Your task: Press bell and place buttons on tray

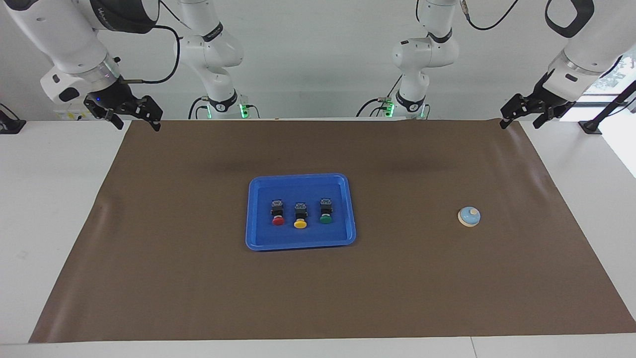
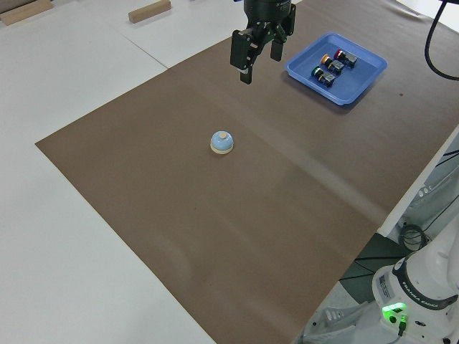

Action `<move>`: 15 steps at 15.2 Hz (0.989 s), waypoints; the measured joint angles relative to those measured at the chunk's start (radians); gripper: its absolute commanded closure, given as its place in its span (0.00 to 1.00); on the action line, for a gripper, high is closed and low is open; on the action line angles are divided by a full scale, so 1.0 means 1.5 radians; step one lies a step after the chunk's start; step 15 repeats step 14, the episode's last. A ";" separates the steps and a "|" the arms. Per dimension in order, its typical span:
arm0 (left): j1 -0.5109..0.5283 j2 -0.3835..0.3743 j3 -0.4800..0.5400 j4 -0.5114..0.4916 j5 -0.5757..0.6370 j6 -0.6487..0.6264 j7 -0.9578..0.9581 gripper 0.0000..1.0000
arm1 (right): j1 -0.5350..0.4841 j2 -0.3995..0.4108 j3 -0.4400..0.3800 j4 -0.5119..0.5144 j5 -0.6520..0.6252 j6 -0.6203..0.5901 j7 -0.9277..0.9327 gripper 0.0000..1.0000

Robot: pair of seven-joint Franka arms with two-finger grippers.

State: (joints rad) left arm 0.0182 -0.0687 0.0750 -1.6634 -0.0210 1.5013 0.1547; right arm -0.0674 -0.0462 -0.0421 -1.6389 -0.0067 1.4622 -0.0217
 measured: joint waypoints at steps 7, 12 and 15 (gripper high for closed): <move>0.000 0.000 -0.013 0.000 0.000 -0.002 0.003 0.00 | 0.000 0.000 0.000 0.000 0.000 0.000 0.000 0.00; 0.000 0.000 -0.013 0.001 0.000 -0.002 0.003 0.00 | 0.000 0.000 0.000 0.000 0.000 0.000 0.000 0.00; 0.000 0.000 -0.013 0.002 0.000 -0.001 0.003 0.00 | 0.000 0.000 0.000 0.000 0.000 0.000 0.000 0.00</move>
